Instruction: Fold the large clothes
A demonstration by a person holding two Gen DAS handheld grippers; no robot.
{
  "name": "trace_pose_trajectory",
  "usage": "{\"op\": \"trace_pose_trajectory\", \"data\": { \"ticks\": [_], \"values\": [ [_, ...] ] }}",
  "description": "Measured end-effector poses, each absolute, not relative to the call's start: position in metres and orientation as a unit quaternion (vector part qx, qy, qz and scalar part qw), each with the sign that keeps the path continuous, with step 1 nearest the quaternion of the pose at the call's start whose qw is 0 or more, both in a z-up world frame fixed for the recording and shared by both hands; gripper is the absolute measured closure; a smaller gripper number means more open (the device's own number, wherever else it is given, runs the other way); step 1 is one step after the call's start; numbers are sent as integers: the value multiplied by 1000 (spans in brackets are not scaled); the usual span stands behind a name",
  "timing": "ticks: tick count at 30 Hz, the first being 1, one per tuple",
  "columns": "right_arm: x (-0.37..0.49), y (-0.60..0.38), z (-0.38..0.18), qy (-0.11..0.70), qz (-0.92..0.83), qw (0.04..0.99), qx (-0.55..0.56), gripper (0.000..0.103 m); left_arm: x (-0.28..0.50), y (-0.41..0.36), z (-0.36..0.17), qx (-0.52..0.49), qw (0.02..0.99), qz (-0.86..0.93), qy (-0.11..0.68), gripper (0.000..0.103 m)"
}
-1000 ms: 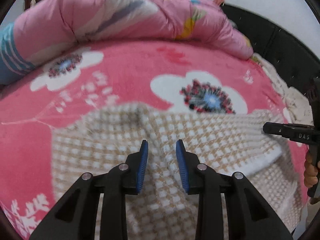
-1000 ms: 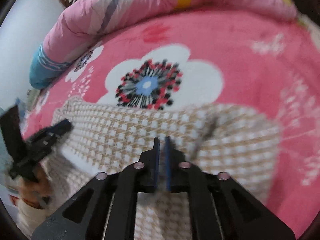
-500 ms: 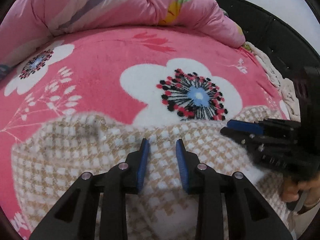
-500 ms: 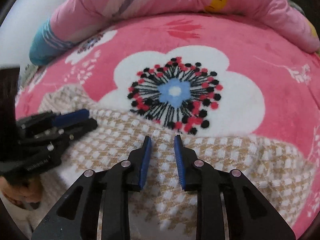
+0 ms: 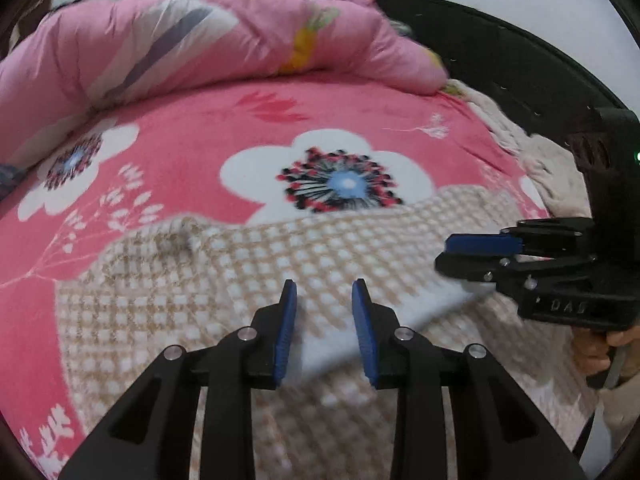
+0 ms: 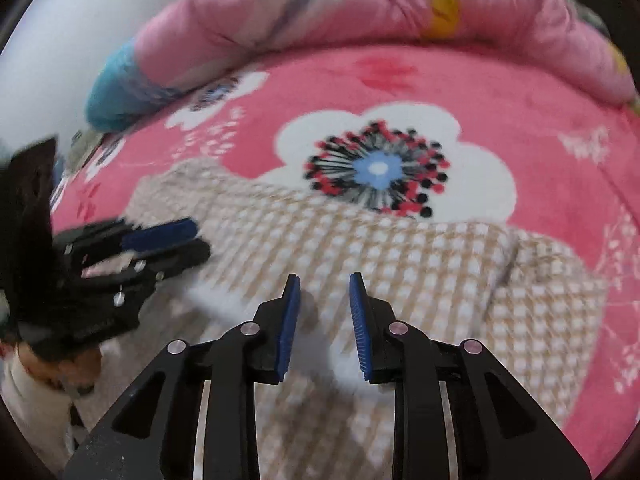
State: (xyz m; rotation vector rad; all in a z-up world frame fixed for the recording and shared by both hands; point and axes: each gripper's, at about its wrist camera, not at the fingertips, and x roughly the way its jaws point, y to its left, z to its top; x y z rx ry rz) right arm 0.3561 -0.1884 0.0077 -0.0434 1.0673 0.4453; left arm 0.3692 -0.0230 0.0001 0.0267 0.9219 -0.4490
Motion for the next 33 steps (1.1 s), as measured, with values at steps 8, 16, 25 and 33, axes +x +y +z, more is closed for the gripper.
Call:
{"op": "trace_pose_trajectory", "data": {
  "ticks": [8,16,25,33],
  "values": [
    [336,-172,11,502,177,844,-60,78,356,-24,-17,22,869,-190,456,74],
    [328,-172,-9,511,159,842,-68,68,333,2,-7,-44,873,-165,456,73],
    [227,-187,47,463,180,867,-50,21,241,42,42,-42,915,-104,387,38],
    [166,-183,3,492,201,847,-11,21,145,51,28,-9,940,-56,336,30]
  ]
}}
